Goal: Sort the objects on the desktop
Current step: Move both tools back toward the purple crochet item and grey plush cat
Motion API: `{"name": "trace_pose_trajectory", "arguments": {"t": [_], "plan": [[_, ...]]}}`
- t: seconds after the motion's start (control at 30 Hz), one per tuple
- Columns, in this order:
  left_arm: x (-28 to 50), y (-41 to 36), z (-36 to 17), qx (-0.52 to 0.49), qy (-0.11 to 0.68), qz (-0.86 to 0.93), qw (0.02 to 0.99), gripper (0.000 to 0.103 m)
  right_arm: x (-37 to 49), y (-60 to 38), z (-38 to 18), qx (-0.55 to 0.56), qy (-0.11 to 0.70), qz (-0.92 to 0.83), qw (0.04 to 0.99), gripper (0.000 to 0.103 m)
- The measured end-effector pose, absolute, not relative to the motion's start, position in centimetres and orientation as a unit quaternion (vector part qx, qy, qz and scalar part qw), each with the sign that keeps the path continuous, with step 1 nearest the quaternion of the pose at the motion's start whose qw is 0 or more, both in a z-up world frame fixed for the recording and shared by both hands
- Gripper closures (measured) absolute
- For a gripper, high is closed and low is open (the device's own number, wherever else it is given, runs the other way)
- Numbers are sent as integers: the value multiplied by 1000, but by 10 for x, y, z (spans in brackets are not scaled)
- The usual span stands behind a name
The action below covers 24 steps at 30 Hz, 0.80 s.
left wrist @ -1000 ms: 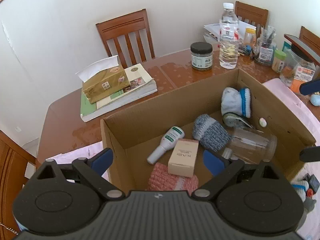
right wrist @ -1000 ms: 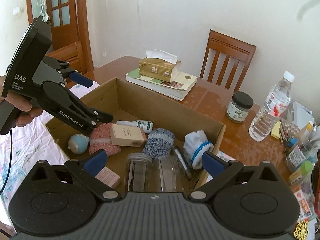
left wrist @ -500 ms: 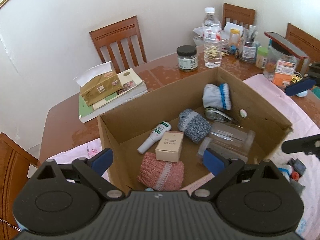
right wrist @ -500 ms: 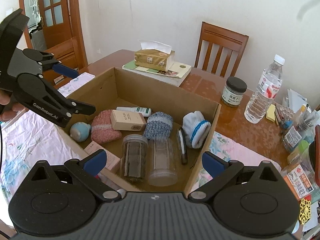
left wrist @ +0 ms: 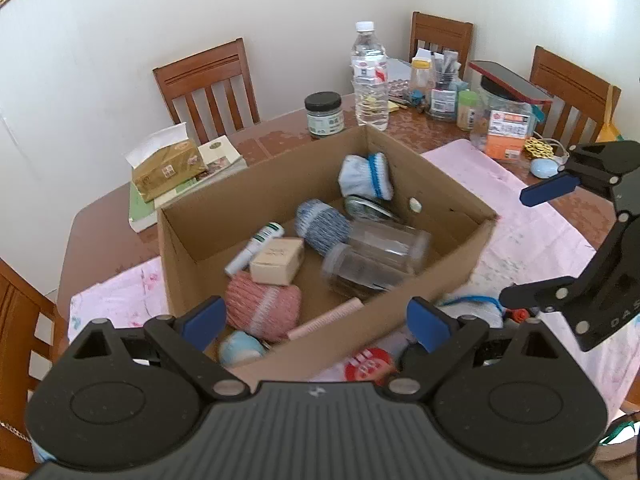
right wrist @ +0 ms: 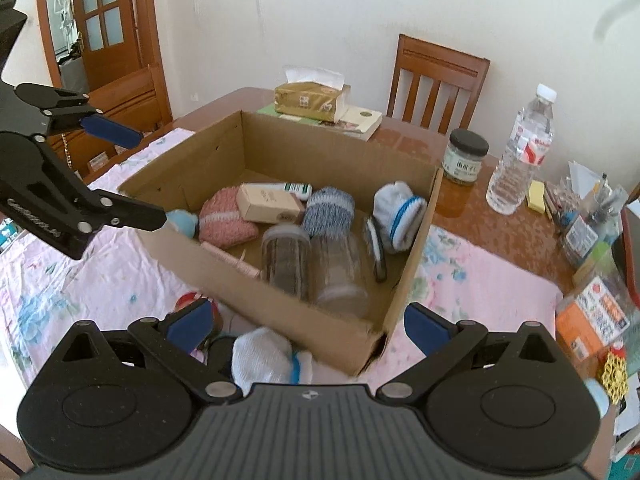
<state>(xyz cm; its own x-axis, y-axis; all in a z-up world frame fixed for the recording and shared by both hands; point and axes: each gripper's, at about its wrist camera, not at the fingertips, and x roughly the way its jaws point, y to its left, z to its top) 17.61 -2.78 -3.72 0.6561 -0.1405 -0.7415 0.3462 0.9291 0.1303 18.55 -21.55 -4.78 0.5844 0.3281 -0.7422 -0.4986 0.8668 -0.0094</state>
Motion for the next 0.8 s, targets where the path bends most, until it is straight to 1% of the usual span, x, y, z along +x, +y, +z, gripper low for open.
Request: {"name": "trace_pose_trajectory", "arguments": {"t": [0.27,0.43,0.8], "plan": [[146,-40,-57,117,407,-158,892,6,156,-225,-65,-125,402,219,880,0],[132,-52,-80,137,414,-169,884,6,143,-231,-79,-113,423,222,871,0],[119,-63,-118,126,438,-190,870,6,121,-233,-101,-123,452,219,856,0]]}}
